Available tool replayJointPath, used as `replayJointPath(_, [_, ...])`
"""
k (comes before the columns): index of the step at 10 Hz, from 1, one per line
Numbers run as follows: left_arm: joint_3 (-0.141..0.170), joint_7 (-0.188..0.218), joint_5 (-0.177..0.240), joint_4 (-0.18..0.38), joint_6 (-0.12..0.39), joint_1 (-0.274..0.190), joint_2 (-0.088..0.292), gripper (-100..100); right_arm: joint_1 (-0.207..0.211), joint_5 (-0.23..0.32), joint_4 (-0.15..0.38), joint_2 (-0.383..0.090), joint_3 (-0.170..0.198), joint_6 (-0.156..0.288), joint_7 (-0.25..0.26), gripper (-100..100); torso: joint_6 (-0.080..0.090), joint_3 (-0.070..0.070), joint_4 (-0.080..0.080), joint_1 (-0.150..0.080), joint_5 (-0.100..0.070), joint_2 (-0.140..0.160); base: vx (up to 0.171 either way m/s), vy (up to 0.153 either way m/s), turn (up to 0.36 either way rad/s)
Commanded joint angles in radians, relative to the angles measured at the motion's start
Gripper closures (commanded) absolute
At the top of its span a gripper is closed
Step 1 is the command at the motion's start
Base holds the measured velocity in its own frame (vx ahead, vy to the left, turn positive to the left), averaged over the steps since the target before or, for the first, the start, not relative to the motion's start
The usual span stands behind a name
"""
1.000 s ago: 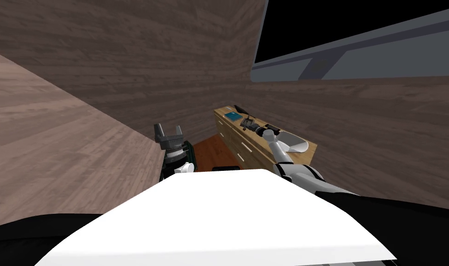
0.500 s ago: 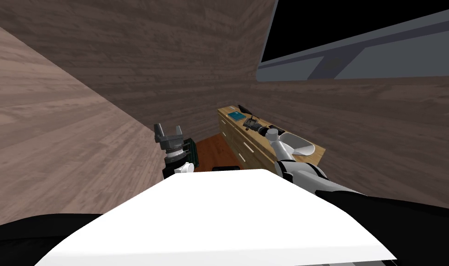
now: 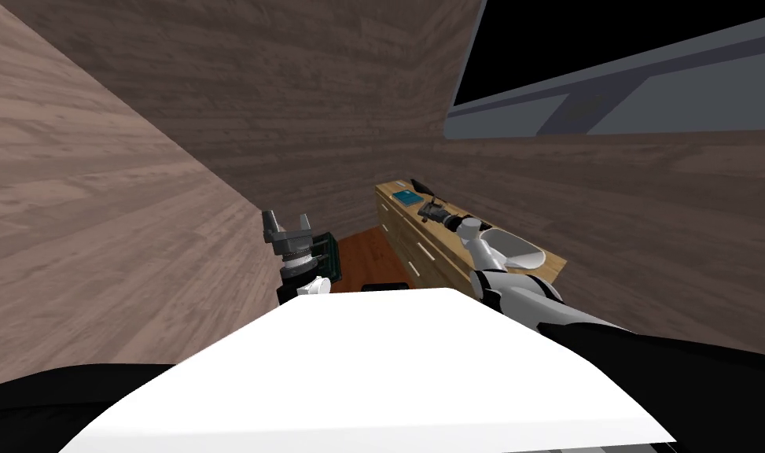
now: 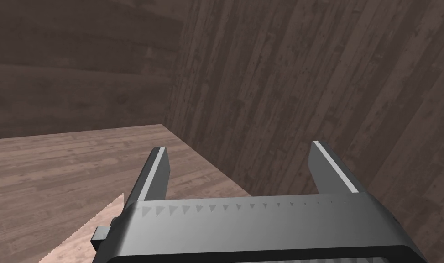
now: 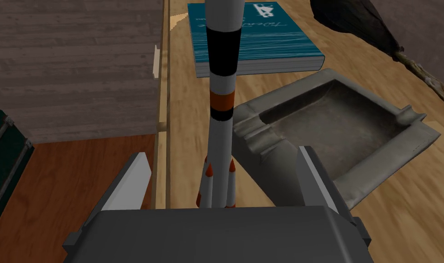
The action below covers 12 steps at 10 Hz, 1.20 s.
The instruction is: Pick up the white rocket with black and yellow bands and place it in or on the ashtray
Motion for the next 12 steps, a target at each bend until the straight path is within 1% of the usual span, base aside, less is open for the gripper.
replayJointPath(1, [0.000, 0.000, 0.000, 0.000, 0.000, 0.000, 0.000, 0, -0.015, -0.050, 0.039, -0.015, -0.018, 0.027, 0.050, -100, 0.000, 0.000, 0.000, 0.000, 0.000, 0.000, -0.029, -0.027, 0.195])
replayJointPath(2, [0.000, 0.000, 0.000, 0.000, 0.000, 0.000, 0.000, 0, -0.015, -0.064, 0.039, -0.015, -0.018, 0.027, 0.063, -100, 0.000, 0.000, 0.000, -0.001, 0.000, 0.000, -0.020, -0.028, 0.055])
replayJointPath(3, [0.000, 0.000, 0.000, 0.000, 0.000, 0.000, 0.000, 0, -0.026, -0.102, 0.065, -0.022, -0.030, 0.042, 0.101, -100, 0.001, 0.000, 0.000, -0.001, 0.000, 0.000, -0.015, -0.022, 0.124])
replayJointPath(4, [0.000, 0.000, 0.000, 0.000, 0.000, 0.000, 0.000, 0, -0.026, -0.102, 0.065, -0.022, -0.030, 0.042, 0.101, -100, 0.000, 0.000, 0.000, -0.001, 0.000, 0.000, -0.008, -0.018, 0.053])
replayJointPath(6, [0.000, 0.000, 0.000, 0.000, 0.000, 0.000, 0.000, 0, -0.045, -0.171, 0.115, -0.030, -0.053, 0.069, 0.166, -100, 0.000, 0.000, 0.000, 0.000, 0.000, -0.001, -0.014, -0.023, 0.133])
replayJointPath(7, [0.000, 0.000, 0.000, 0.000, 0.000, 0.000, 0.000, 0, -0.045, -0.175, 0.115, -0.030, -0.053, 0.069, 0.173, -100, 0.000, 0.000, 0.000, -0.001, 0.000, -0.001, -0.010, -0.033, 0.076])
replayJointPath(9, [0.000, 0.000, 0.000, 0.000, 0.000, 0.000, 0.000, 0, -0.060, -0.239, 0.160, -0.032, -0.072, 0.091, 0.232, -100, 0.000, -0.001, 0.000, -0.002, 0.000, -0.001, -0.012, -0.044, 0.137])
replayJointPath(10, [0.000, 0.000, 0.000, 0.000, 0.000, 0.000, 0.000, 0, -0.060, -0.242, 0.160, -0.032, -0.072, 0.091, 0.240, -100, 0.000, 0.000, 0.000, -0.002, -0.001, -0.001, -0.012, -0.042, 0.044])
replayJointPath(12, [0.000, 0.000, 0.000, 0.000, 0.000, 0.000, 0.000, 0, -0.070, -0.300, 0.197, -0.028, -0.088, 0.109, 0.297, -100, 0.001, 0.000, 0.000, -0.002, -0.001, -0.001, -0.022, -0.044, 0.111])
